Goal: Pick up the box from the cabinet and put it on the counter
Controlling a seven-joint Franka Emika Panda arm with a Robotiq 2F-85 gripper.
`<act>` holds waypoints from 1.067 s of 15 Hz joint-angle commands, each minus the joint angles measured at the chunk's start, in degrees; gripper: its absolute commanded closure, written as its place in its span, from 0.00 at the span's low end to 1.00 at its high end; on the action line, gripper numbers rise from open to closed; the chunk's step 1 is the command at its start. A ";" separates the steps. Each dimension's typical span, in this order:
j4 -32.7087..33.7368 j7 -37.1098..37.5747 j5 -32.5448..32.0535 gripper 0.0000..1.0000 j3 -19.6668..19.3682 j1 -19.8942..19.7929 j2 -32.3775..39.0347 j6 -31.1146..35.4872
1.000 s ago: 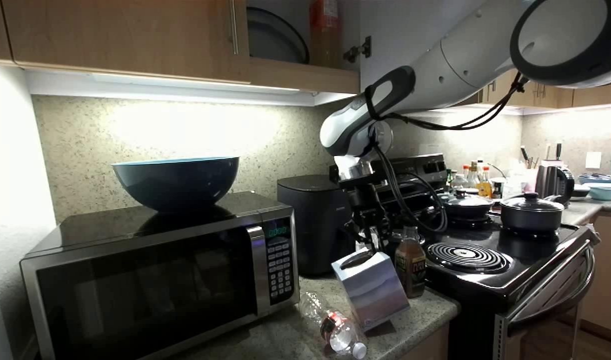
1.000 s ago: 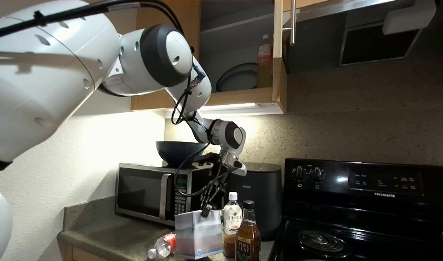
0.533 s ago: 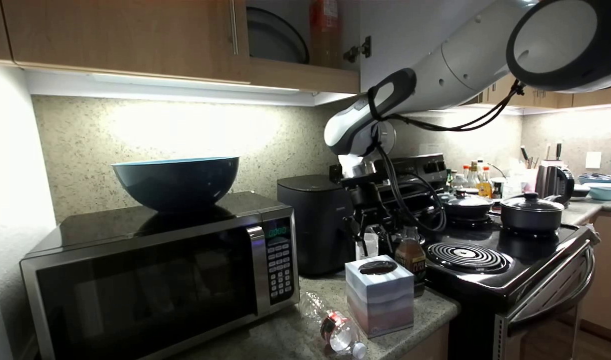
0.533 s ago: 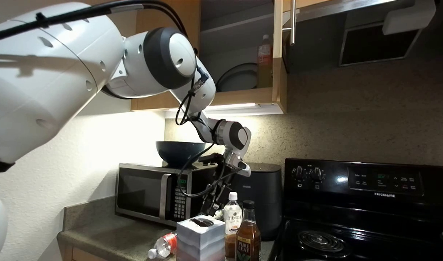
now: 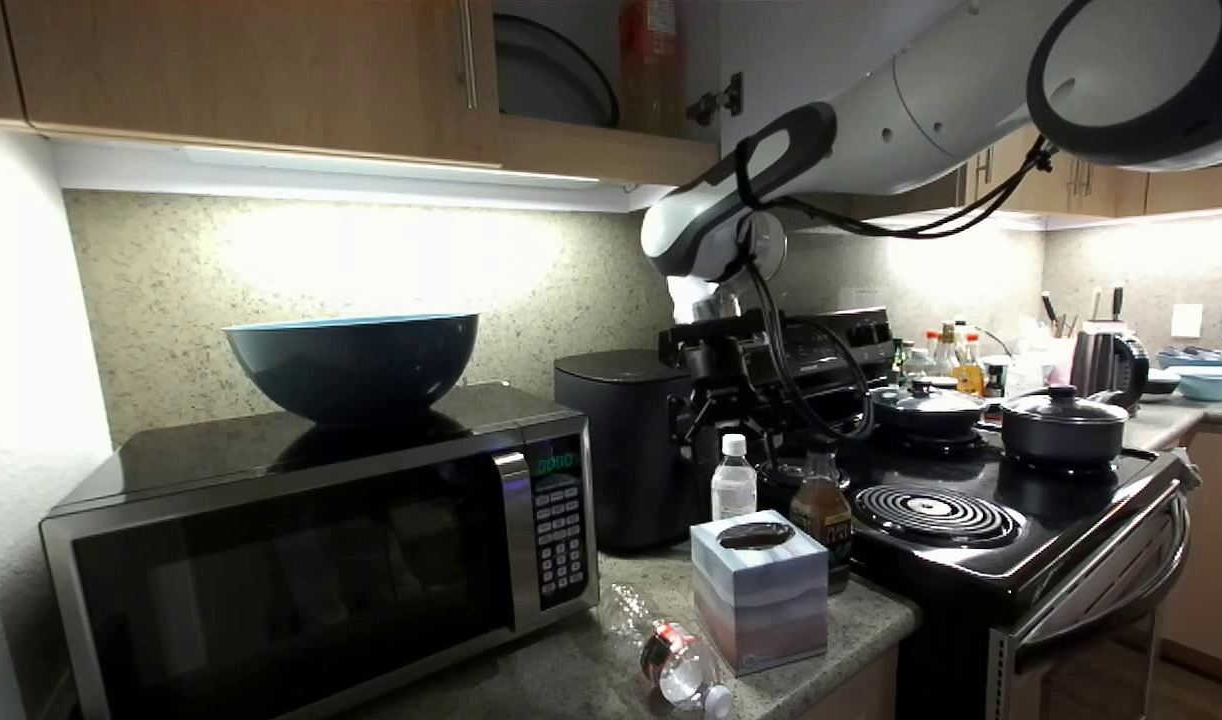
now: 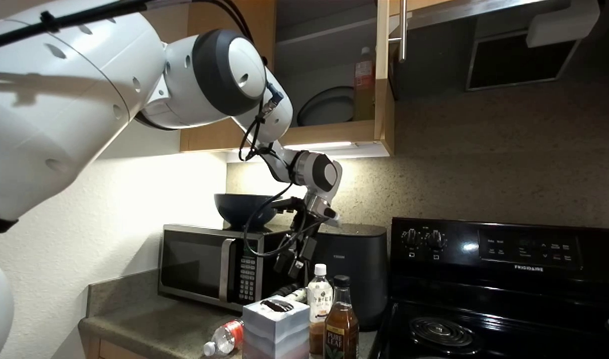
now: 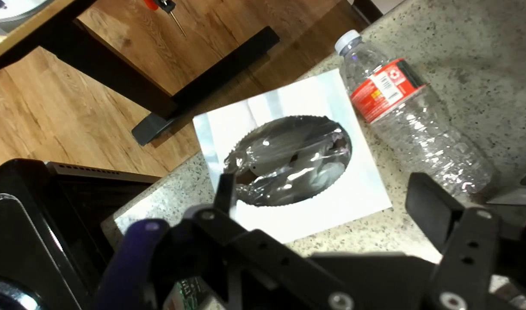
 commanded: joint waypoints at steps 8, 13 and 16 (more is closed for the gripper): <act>0.14 6.85 -4.19 0.00 1.25 5.66 -9.01 -0.17; -0.80 8.79 -4.93 0.00 1.63 6.57 -11.31 -0.19; -1.19 8.79 -4.94 0.00 1.57 6.53 -11.30 -0.18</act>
